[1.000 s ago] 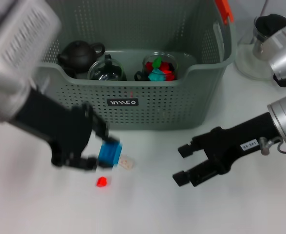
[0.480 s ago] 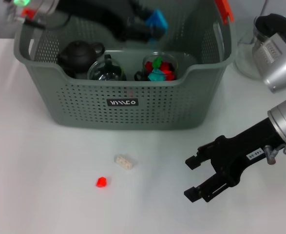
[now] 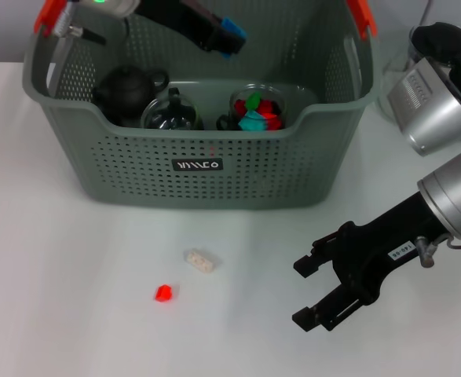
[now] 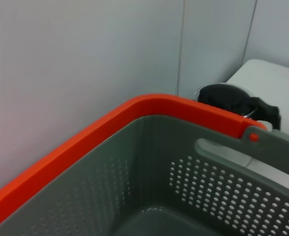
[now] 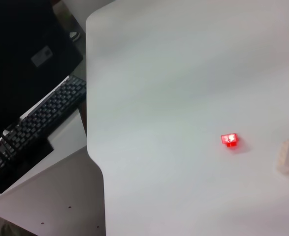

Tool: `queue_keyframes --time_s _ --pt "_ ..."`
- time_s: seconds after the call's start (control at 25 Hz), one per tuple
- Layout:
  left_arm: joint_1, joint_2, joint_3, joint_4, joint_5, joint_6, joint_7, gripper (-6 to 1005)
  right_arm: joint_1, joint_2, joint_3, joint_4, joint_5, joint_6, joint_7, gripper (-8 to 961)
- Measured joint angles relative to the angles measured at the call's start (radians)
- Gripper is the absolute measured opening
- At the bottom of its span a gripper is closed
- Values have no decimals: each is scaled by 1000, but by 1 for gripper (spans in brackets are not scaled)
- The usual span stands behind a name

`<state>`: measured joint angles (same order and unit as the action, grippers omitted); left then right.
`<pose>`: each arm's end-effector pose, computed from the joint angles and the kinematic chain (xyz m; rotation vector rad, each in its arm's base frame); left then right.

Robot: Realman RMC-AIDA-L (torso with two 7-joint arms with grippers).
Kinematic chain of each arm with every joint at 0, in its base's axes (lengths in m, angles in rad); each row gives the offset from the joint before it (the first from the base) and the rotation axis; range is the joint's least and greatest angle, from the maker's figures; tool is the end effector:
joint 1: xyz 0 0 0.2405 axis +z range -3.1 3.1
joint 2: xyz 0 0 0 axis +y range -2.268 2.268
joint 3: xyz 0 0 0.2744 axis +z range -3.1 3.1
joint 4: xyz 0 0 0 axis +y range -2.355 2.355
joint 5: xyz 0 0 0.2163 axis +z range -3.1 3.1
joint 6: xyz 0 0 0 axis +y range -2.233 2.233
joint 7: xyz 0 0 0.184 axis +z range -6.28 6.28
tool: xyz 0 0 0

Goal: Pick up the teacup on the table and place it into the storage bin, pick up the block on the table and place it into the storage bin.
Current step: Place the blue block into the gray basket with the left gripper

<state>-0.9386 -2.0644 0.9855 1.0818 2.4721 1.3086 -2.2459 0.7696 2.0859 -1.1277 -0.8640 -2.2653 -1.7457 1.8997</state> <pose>-0.1097 0.4892 -0.0060 -2.5729 -0.5903 -0.0541 0.1845 0.3434 -0.0823 2.8843 -0.5460 0.0868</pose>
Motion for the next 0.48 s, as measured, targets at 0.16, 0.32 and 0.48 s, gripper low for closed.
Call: queue_keyframes --time_s 0.16,0.32,0.48 --pt "5 -18 3 7 11 -21 -2 397 2 4 -7 3 0 6 2 947" --pt "6 -19 4 7 11 -35 -2 397 2 6 -12 3 0 7 5 947" --pt "9 -20 3 27 14 -43 -4 538 -2 6 -12 3 0 8 5 947"
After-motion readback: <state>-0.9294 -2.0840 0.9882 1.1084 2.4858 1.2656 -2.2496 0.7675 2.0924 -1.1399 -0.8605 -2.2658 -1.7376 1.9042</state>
